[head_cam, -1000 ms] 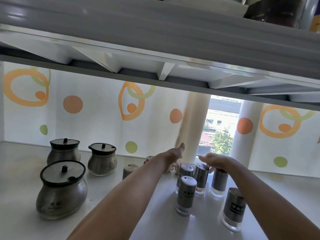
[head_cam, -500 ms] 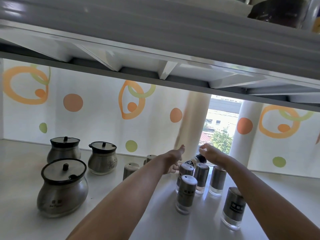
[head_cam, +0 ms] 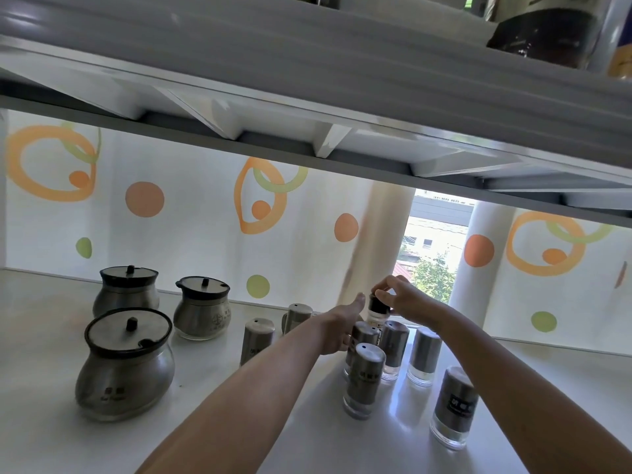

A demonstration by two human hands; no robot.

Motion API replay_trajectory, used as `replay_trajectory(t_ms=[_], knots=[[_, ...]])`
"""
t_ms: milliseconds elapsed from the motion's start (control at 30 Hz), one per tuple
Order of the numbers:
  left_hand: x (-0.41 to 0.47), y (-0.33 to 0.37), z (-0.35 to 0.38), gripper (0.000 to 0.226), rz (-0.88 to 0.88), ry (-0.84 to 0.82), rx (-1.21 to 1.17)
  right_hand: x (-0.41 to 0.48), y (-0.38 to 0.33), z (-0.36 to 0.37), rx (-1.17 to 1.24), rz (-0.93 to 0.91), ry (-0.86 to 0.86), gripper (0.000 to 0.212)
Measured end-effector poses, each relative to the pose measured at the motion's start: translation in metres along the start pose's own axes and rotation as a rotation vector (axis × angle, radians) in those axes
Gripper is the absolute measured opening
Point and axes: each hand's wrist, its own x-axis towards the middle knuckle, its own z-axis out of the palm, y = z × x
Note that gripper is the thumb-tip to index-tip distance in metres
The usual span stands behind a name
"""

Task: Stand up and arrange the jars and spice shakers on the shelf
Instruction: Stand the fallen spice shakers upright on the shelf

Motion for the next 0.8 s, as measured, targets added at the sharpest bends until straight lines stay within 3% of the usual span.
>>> replay_trajectory(t_ms=[167,467,667,800], knots=[[-0.011,0.003,0.001,0.056,0.014,0.007,0.018,-0.010,-0.005,-0.001,-0.106,-0.026,-0.010,0.026],[-0.027,0.016,0.002,0.070,0.050,0.064,0.093,-0.014,-0.016,-0.004,-0.212,-0.021,-0.028,0.032],[-0.053,0.054,-0.030,0.066,0.251,0.261,0.278,-0.007,-0.045,-0.009,-0.142,-0.108,0.095,0.030],[-0.049,0.065,-0.069,0.072,0.191,0.490,0.391,0.003,-0.063,0.006,-0.153,-0.134,0.043,0.033]])
